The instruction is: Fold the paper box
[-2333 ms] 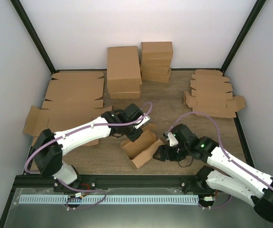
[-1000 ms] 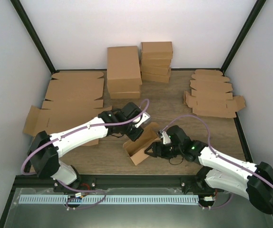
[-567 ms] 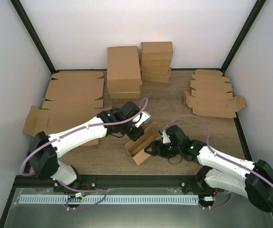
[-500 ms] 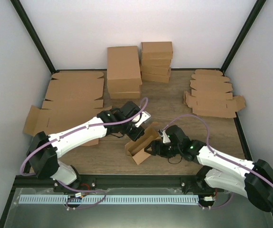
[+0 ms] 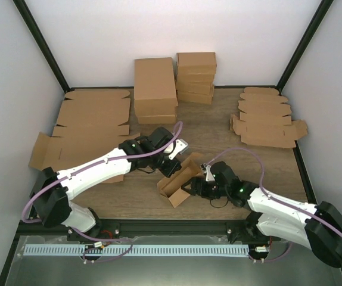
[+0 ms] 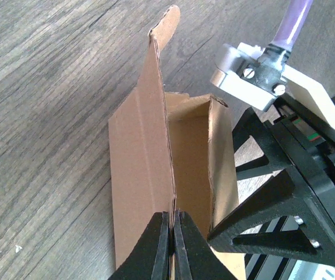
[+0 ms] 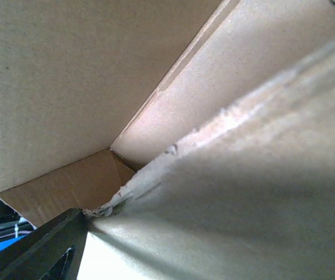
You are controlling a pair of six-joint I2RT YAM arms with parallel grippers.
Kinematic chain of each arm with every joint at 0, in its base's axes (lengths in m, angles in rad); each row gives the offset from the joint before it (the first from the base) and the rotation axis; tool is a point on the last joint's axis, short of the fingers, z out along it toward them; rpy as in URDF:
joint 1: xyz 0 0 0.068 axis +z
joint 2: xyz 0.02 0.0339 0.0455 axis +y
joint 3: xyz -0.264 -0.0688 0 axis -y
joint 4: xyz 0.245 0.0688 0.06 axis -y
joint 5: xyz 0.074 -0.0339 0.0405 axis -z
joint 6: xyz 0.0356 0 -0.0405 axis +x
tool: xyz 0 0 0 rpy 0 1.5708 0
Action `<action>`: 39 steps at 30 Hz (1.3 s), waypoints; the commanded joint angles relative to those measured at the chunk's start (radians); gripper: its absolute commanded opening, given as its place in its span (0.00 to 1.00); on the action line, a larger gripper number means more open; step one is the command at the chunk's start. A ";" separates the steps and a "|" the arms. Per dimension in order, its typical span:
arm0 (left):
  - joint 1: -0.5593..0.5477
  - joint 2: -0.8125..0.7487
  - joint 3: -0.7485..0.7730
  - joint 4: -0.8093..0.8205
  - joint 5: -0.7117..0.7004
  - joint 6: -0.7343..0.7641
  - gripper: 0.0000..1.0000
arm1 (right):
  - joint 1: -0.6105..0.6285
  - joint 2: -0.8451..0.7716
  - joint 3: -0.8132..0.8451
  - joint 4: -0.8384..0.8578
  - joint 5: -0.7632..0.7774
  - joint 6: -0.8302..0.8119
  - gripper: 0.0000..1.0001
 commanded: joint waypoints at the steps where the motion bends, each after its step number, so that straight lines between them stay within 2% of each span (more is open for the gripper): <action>1: -0.016 -0.020 0.022 -0.054 0.041 -0.012 0.04 | 0.005 -0.007 -0.067 0.265 -0.018 0.040 0.80; 13: -0.016 -0.022 0.071 -0.156 -0.091 0.000 0.05 | 0.006 0.271 0.016 0.386 -0.051 -0.042 0.77; 18: -0.016 -0.017 0.071 -0.161 -0.109 0.006 0.06 | 0.006 0.370 0.088 0.362 -0.048 -0.083 0.80; 24: -0.016 -0.012 0.047 -0.140 -0.095 0.000 0.09 | 0.006 0.340 0.099 0.281 0.007 -0.116 0.89; 31: -0.016 -0.009 -0.001 -0.099 -0.083 -0.013 0.09 | 0.003 0.242 0.059 0.207 0.053 -0.129 0.96; 39: -0.016 0.003 -0.015 -0.081 -0.088 -0.016 0.09 | -0.057 0.151 0.040 0.124 0.034 -0.125 0.98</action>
